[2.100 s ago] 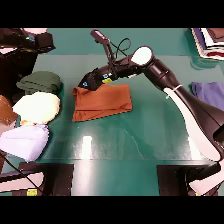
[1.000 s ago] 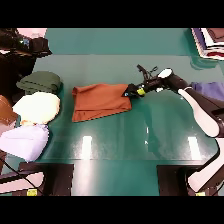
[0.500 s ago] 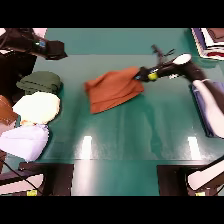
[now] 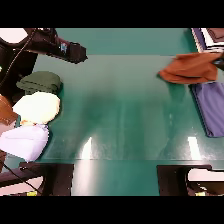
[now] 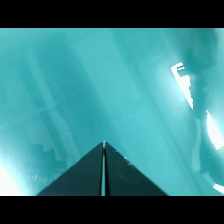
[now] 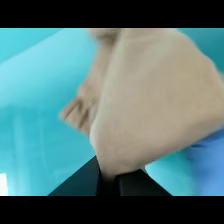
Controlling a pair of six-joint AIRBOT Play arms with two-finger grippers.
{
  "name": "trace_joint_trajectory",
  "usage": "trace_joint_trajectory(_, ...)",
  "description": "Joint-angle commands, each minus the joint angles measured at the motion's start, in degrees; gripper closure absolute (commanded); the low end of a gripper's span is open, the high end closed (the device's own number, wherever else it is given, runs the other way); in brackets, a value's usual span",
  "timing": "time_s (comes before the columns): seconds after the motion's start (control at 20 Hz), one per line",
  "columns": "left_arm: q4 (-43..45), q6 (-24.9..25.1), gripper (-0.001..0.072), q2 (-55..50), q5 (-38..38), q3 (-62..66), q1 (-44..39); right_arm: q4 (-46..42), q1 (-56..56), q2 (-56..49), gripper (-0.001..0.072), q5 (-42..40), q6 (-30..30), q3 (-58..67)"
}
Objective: Fold the shirts.
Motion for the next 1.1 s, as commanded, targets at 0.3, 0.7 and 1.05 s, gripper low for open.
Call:
trace_joint_trajectory(0.3, -0.1, 0.0, 0.0684, -0.1, 1.2, 0.0, -0.7, 1.5, -8.7, 4.3, 0.0694, -6.0, 0.4, 2.4)
trace_joint_trajectory(0.7, -0.1, 0.1, 0.0684, -0.1, 0.3, 0.0, -0.7, -6.8, -9.5, 9.9, 0.0694, 0.7, 1.2, 7.9)
trace_joint_trajectory(1.05, 0.0, 0.5, 0.0684, -0.1, 0.1, 0.0, -0.7, -13.3, -15.0, 11.9, 0.0694, 17.2, 5.1, 5.0)
